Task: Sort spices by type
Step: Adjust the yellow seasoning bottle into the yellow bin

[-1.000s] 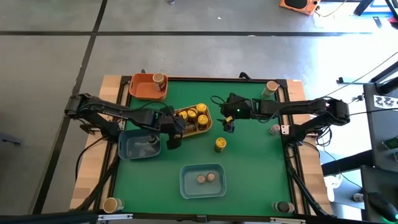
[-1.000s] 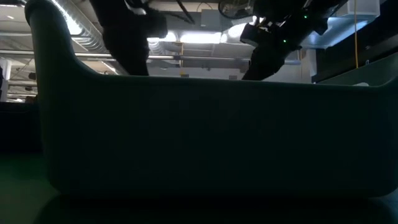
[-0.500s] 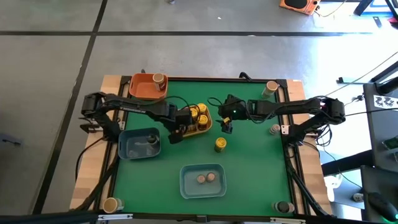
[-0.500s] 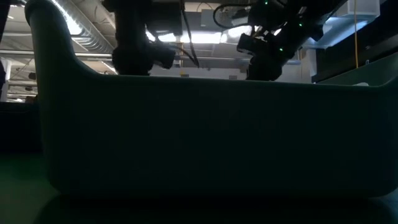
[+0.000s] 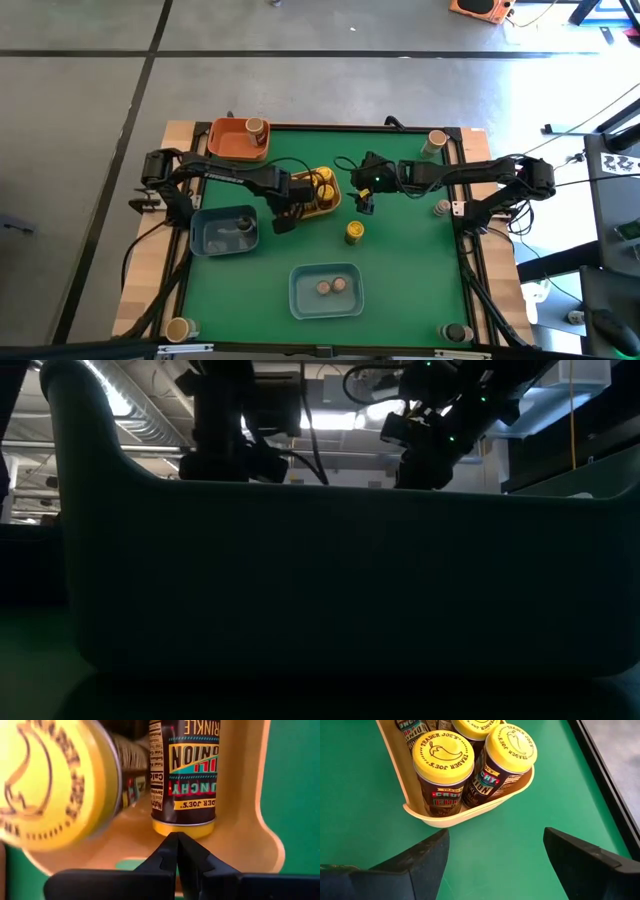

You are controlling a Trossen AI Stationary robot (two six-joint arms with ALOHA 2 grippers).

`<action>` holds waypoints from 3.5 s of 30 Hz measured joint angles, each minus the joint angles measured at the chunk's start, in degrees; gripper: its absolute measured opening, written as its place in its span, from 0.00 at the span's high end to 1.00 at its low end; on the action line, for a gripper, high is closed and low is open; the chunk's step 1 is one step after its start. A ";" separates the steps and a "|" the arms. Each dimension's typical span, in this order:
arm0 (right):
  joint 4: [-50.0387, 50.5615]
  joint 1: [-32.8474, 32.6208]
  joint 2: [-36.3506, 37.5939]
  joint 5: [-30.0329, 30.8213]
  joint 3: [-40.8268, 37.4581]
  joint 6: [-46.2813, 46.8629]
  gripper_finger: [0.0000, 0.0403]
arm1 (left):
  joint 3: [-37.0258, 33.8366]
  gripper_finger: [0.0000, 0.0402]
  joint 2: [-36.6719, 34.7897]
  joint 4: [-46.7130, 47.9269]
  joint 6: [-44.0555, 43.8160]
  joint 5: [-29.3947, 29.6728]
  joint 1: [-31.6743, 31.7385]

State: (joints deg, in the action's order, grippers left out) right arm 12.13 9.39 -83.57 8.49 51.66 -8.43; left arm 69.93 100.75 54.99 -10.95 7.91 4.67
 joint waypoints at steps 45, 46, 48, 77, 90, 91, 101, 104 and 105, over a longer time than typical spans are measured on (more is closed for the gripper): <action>-0.25 0.00 0.02 0.00 0.00 0.41 0.20 | -3.04 0.99 -1.00 -6.04 5.08 -1.88 -0.07; -0.25 0.00 0.02 0.00 0.00 0.40 0.20 | -3.04 0.99 -1.20 -6.04 5.04 -1.88 -0.07; -0.25 0.00 0.02 0.00 0.00 0.42 0.20 | -3.02 0.99 -2.07 -6.04 4.51 -1.88 -0.07; -0.24 0.02 0.04 -0.16 0.00 0.43 0.20 | -1.46 0.99 -4.54 -10.16 3.32 -1.16 -0.15; 0.35 -0.04 0.04 -0.17 0.00 0.43 0.20 | -1.46 0.99 -4.61 -9.64 2.20 -1.31 -1.02; 0.41 -0.04 0.04 -0.17 0.00 0.44 0.20 | -1.46 0.99 -4.69 -10.01 2.47 -1.29 -1.44; 12.97 -5.60 7.80 -0.15 0.02 4.75 0.20 | -1.53 0.99 -8.92 -12.49 3.86 2.32 -8.40; 17.79 -8.33 11.49 -0.50 0.02 8.50 0.20 | -3.64 0.99 -12.02 -15.32 3.87 3.87 -10.35; 19.21 -9.16 12.51 -0.64 0.02 9.92 0.20 | -4.66 0.99 -13.21 -16.77 3.82 4.17 -10.94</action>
State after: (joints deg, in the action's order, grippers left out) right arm 31.34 0.22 -71.06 7.85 51.68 1.50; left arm 65.27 87.54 38.23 -7.13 12.08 -6.27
